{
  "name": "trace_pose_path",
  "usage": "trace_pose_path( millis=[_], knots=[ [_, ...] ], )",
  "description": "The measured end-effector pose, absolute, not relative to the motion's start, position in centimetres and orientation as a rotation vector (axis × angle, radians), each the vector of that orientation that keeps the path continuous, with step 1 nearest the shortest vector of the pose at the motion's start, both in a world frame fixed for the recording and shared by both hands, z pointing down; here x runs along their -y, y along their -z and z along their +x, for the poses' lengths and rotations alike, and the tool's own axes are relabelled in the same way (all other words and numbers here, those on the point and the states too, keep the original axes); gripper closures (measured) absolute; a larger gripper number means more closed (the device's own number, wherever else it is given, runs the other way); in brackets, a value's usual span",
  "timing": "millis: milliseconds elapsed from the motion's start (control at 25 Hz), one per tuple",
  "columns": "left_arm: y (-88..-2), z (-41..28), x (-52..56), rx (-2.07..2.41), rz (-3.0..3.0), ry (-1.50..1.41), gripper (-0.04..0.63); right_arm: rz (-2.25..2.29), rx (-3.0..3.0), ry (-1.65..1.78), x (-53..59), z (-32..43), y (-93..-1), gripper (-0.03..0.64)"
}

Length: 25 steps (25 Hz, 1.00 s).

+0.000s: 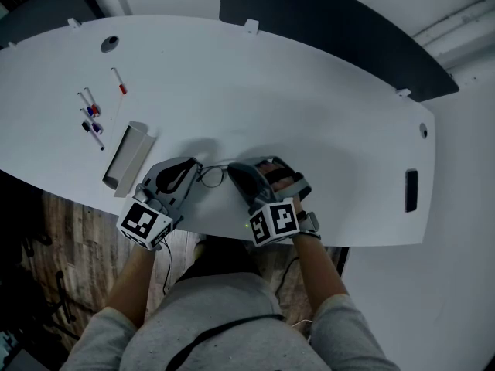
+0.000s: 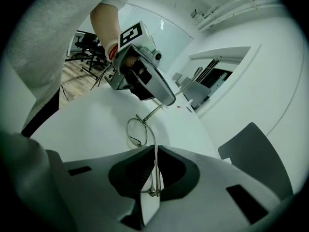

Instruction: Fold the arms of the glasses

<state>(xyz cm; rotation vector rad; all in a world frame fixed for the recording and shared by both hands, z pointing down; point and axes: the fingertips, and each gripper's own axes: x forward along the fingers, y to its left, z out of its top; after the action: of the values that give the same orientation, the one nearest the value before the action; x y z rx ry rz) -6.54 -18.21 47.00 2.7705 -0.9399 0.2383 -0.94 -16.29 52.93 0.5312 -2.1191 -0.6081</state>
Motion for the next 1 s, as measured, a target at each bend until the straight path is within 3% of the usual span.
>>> trace_pose_path(
  millis=[560, 840, 1000],
  knots=[
    [-47.0, -6.6, 17.9, 0.918, 2.777, -0.247, 0.578, 0.528, 2.105, 0.62, 16.1, -1.2, -53.0, 0.585],
    [-47.0, -7.0, 18.0, 0.928, 2.773, -0.231, 0.578, 0.653, 2.298, 0.365, 16.1, -0.8, -51.6, 0.583],
    [-46.9, -7.1, 18.1, 0.932, 2.773, -0.234, 0.578, 0.728, 2.404, 0.203, 16.2, 0.2, -50.7, 0.498]
  ],
)
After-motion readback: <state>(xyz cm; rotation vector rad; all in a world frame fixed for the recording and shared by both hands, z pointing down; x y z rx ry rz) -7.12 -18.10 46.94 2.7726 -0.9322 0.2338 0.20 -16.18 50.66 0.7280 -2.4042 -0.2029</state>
